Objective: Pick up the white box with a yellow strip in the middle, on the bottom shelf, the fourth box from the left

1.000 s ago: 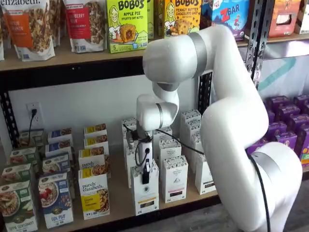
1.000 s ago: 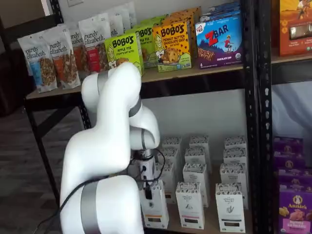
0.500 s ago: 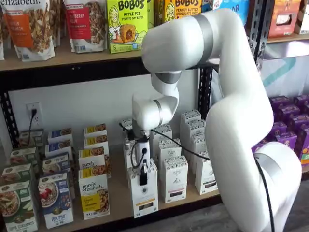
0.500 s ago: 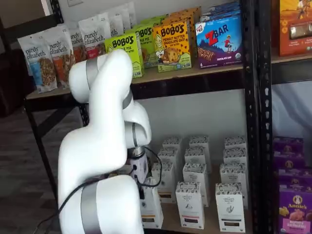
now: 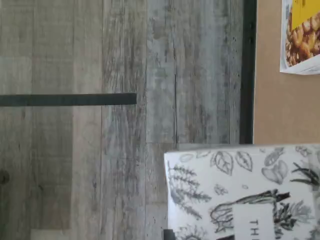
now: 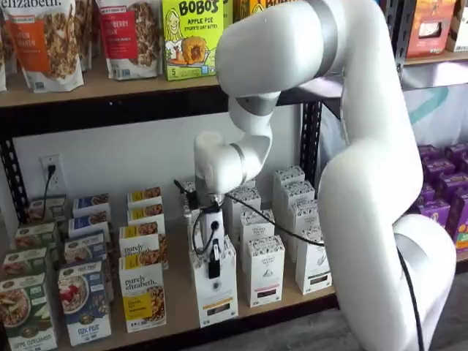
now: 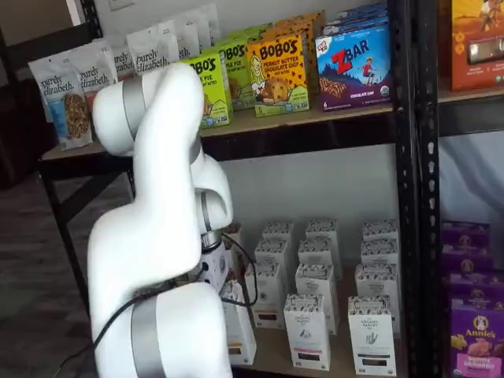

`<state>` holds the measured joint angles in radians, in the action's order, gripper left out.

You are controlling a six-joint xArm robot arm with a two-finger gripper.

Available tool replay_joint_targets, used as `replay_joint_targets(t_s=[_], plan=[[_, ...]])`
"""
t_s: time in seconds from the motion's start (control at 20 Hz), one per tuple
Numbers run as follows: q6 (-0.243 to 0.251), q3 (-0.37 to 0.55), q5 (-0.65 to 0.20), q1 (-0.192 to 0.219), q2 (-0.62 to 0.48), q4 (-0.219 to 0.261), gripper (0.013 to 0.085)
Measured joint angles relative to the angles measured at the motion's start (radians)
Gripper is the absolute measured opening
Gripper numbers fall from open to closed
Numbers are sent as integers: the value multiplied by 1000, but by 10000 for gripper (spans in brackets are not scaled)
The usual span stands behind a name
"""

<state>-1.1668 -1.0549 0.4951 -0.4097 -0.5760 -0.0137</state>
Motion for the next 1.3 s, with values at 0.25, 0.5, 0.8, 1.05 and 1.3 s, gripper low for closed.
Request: replay_joint_targets(t_s=[0.25,0.5,0.8,1.05,1.3], plan=[[61,37,43,-4,67,64,490],[84,66,125,-8,135,86,490],[54,81,219,-15,188,39,490],[-1,97,257,-22,221,-38,490],[-74,122,235,-22,251,-125,490]])
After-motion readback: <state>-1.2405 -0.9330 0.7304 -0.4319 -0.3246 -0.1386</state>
